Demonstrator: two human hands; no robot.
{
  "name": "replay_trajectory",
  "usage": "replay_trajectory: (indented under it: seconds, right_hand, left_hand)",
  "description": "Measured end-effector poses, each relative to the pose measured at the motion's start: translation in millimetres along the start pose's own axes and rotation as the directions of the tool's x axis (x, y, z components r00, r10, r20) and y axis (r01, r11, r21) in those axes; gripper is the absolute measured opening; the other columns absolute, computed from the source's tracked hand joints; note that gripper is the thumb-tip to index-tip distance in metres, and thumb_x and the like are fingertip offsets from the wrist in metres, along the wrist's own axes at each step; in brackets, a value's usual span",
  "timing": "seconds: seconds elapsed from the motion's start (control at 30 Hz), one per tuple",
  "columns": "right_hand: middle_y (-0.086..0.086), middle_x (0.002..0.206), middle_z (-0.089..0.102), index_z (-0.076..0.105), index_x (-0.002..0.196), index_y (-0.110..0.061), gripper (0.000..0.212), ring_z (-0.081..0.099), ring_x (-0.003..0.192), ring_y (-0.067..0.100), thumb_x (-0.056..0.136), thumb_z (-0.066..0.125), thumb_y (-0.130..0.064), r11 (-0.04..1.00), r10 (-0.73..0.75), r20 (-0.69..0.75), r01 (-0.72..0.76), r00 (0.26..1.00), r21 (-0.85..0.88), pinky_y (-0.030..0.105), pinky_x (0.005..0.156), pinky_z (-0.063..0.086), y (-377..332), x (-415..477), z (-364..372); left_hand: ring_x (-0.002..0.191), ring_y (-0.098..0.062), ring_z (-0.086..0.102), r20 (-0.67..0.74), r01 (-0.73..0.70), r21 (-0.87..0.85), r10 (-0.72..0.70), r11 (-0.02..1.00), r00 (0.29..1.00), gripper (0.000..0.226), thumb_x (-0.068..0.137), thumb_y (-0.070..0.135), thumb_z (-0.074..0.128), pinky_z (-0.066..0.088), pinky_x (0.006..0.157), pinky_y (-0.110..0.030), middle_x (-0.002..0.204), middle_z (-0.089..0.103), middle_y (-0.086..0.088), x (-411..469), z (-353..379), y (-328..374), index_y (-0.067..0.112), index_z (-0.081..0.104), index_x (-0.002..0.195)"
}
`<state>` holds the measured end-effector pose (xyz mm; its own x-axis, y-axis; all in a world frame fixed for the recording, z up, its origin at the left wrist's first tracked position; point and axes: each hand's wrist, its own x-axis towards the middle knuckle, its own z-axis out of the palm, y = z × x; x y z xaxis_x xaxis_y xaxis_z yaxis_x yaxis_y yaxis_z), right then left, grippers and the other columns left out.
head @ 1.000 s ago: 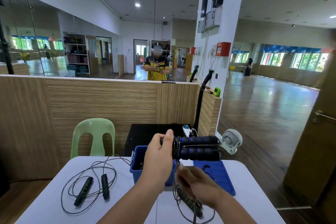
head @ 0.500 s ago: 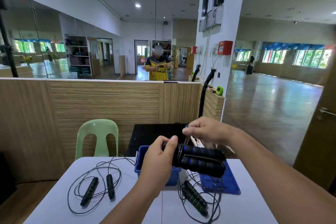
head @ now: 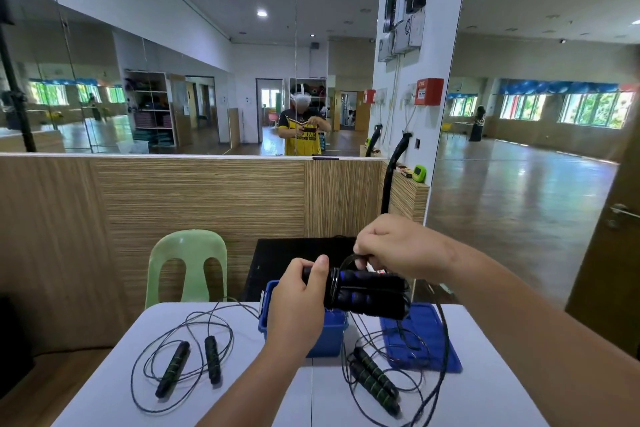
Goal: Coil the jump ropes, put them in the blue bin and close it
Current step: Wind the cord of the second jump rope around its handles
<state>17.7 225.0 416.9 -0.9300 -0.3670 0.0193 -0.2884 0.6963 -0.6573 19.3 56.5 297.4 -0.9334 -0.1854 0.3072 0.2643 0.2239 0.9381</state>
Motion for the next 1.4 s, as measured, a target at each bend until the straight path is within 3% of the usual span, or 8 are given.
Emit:
replay_trajectory:
  seconds: [0.17, 0.37, 0.67, 0.83, 1.03, 1.17, 1.3, 1.4]
  right_hand:
    - [-0.002, 0.057, 0.049, 0.069, 0.085, -0.007, 0.032, 0.035, 0.048, 0.011, 0.1, 0.042, -0.016, 0.937, 0.058, -0.016, -0.049, 0.998, 0.345, 0.024, 0.042, 0.025, 4, -14, 32]
    - [0.003, 0.063, 0.052, 0.07, 0.101, -0.002, 0.034, 0.038, 0.049, 0.01, 0.107, 0.04, -0.017, 0.821, 0.088, -0.088, -0.022, 0.992, 0.571, 0.025, 0.044, 0.028, 13, -27, 84]
    - [0.004, 0.066, 0.063, 0.08, 0.088, -0.017, 0.034, 0.049, 0.056, 0.013, 0.106, 0.053, -0.028, 0.809, 0.06, -0.167, 0.051, 0.984, 0.586, 0.025, 0.048, 0.04, 36, -28, 125]
    - [0.013, 0.063, 0.059, 0.068, 0.073, -0.015, 0.035, 0.047, 0.05, 0.018, 0.103, 0.061, -0.032, 0.717, 0.096, -0.116, 0.012, 0.988, 0.697, 0.027, 0.045, 0.038, 47, -22, 133]
    - [0.01, 0.063, 0.054, 0.064, 0.081, -0.005, 0.038, 0.049, 0.053, 0.021, 0.106, 0.053, -0.032, 0.843, -0.006, -0.101, 0.059, 0.995, 0.535, 0.031, 0.054, 0.045, 76, -10, 117]
    - [-0.005, 0.06, 0.054, 0.066, 0.075, -0.017, 0.038, 0.05, 0.054, 0.013, 0.105, 0.053, -0.038, 0.958, -0.09, -0.07, 0.106, 0.993, 0.268, 0.035, 0.059, 0.046, 89, 6, 87]
    - [-0.019, 0.064, 0.063, 0.07, 0.065, -0.031, 0.039, 0.059, 0.063, -0.001, 0.09, 0.065, -0.003, 0.961, -0.121, 0.018, 0.113, 0.992, 0.251, 0.039, 0.068, 0.051, 90, 29, 38]
    - [-0.012, 0.061, 0.051, 0.061, 0.064, -0.023, 0.031, 0.046, 0.061, 0.007, 0.092, 0.075, -0.03, 0.993, -0.11, -0.035, 0.111, 0.993, 0.028, 0.032, 0.063, 0.041, 71, 34, 4]
  left_hand:
    - [0.051, -0.003, 0.048, -0.106, 0.003, 0.017, -0.002, 1.0, 0.994, 0.037, 0.101, 0.053, 0.05, 0.042, 0.056, -0.032, 0.059, 0.055, 0.009, 14, 1, 0, 0.021, 0.061, 0.086]
    - [0.063, -0.012, 0.057, -0.173, 0.009, -0.007, -0.01, 1.0, 0.985, 0.036, 0.102, 0.051, 0.051, 0.043, 0.06, -0.034, 0.069, 0.063, 0.004, 25, 4, 2, 0.02, 0.061, 0.087]
    - [0.067, -0.014, 0.059, -0.204, 0.04, -0.082, -0.056, 0.996, 0.977, 0.038, 0.102, 0.053, 0.05, 0.046, 0.063, -0.033, 0.073, 0.065, 0.002, 21, 6, 2, 0.018, 0.06, 0.089]
    - [0.068, -0.013, 0.055, -0.188, 0.052, -0.16, -0.082, 0.986, 0.979, 0.04, 0.103, 0.051, 0.051, 0.045, 0.065, -0.032, 0.073, 0.061, 0.002, 16, 10, 10, 0.015, 0.061, 0.089]
    - [0.061, -0.016, 0.051, -0.11, 0.109, -0.211, -0.135, 0.971, 0.985, 0.043, 0.101, 0.053, 0.053, 0.045, 0.062, -0.04, 0.063, 0.056, 0.005, 15, 8, 12, 0.015, 0.06, 0.083]
    - [0.055, -0.014, 0.044, -0.043, 0.156, -0.27, -0.173, 0.95, 0.984, 0.041, 0.099, 0.052, 0.058, 0.036, 0.055, -0.034, 0.06, 0.054, 0.006, 15, 3, 18, 0.017, 0.061, 0.077]
    - [0.053, -0.012, 0.047, 0.051, 0.115, -0.242, -0.106, 0.964, 0.993, 0.041, 0.099, 0.045, 0.061, 0.041, 0.057, -0.034, 0.057, 0.053, 0.007, 5, -5, 22, 0.024, 0.058, 0.064]
    - [0.06, -0.017, 0.052, 0.088, 0.096, -0.265, -0.075, 0.959, 0.993, 0.04, 0.099, 0.04, 0.064, 0.047, 0.062, -0.044, 0.061, 0.055, 0.001, 1, -10, 20, 0.022, 0.061, 0.063]
